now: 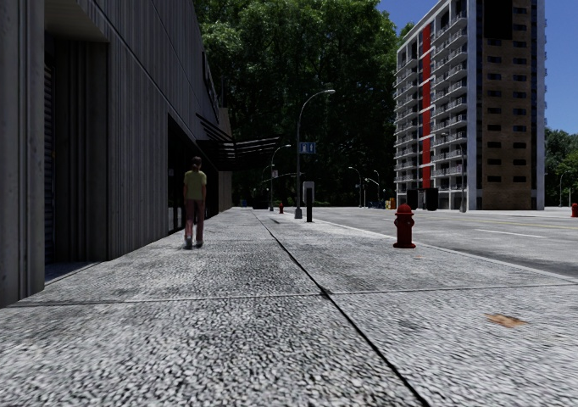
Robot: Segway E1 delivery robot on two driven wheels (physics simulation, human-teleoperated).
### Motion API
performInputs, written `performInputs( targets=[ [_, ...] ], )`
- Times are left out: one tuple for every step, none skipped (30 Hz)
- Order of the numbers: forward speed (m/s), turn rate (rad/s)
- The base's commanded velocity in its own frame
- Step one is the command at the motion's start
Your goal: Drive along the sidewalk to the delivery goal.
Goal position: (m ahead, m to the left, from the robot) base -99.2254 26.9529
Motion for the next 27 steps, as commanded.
performInputs(
  targets=[
    [0.0,0.0],
    [0.0,0.0],
    [0.0,0.0],
    [0.0,0.0],
    [0.0,0.0],
    [0.0,0.0],
    [0.0,-0.02],
    [0.0,-0.02],
    [0.0,-0.14],
    [0.0,-0.25],
    [0.0,-0.33],
    [0.0,-0.38],
    [0.0,-0.41],
    [0.0,-0.44],
    [0.0,-0.49],
    [0.0,-0.54],
    [0.0,-0.56],
    [0.0,-0.56],
    [0.0,-0.57],
    [0.0,-0.57],
    [0.0,-0.57],
    [0.0,-0.57],
    [0.0,-0.57],
    [0.0,-0.57],
    [0.0,-0.57],
    [0.0,-0.57],
    [0.0,-0.57]
  ],
)
